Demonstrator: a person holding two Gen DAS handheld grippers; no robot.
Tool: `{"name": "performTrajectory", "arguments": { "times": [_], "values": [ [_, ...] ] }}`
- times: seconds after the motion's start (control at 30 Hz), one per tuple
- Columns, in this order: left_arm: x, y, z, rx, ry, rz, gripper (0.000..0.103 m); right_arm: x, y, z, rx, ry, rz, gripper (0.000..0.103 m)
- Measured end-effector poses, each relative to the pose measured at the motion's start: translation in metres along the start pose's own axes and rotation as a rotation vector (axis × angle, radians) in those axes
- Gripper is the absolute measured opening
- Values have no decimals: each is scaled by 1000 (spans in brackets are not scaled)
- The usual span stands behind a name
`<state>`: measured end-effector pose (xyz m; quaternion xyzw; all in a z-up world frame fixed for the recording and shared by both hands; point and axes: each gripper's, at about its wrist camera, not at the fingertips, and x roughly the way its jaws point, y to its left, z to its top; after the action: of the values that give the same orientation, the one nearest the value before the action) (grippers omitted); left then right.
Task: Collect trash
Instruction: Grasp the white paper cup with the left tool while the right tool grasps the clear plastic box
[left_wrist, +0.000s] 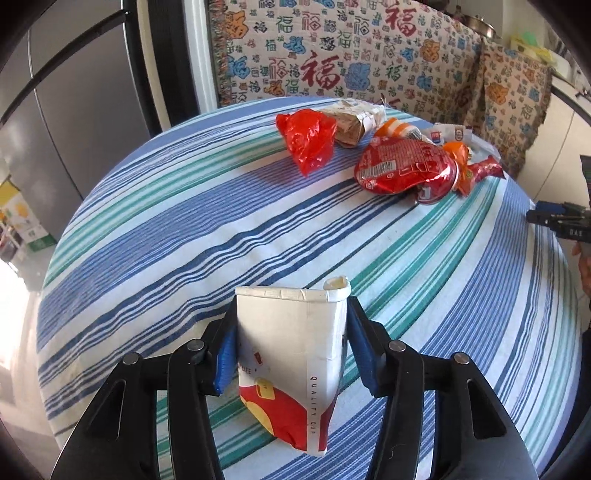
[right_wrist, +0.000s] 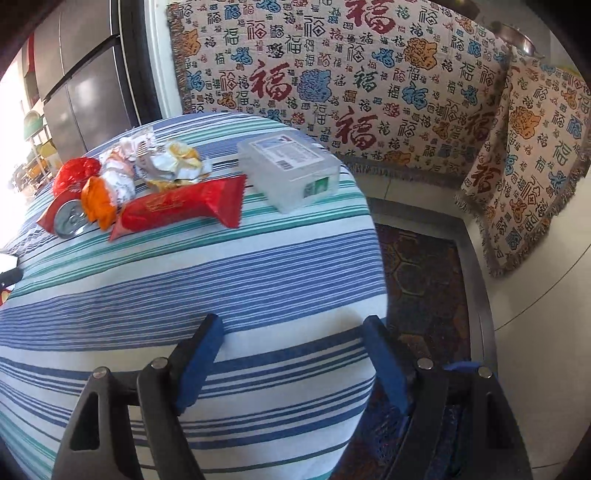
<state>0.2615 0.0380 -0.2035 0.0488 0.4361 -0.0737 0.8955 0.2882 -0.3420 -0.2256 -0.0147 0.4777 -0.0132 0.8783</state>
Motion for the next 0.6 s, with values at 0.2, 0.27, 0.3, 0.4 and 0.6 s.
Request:
{"name": "performTrajectory", "arguments": {
  "times": [0.2, 0.27, 0.3, 0.4, 0.6],
  "values": [
    [4, 1, 3, -13, 10, 17, 72, 25, -6, 30, -66, 5, 60, 80],
    [7, 3, 6, -24, 17, 26, 80, 33, -5, 40, -92, 4, 67, 80],
    [8, 4, 6, -29, 22, 34, 82, 37, -4, 47, -105, 5, 72, 80],
    [12, 7, 8, -50, 37, 47, 91, 49, -3, 62, -118, 2, 71, 81],
    [15, 6, 10, -49, 47, 52, 98, 67, -4, 88, -105, 0, 69, 82]
  ]
}}
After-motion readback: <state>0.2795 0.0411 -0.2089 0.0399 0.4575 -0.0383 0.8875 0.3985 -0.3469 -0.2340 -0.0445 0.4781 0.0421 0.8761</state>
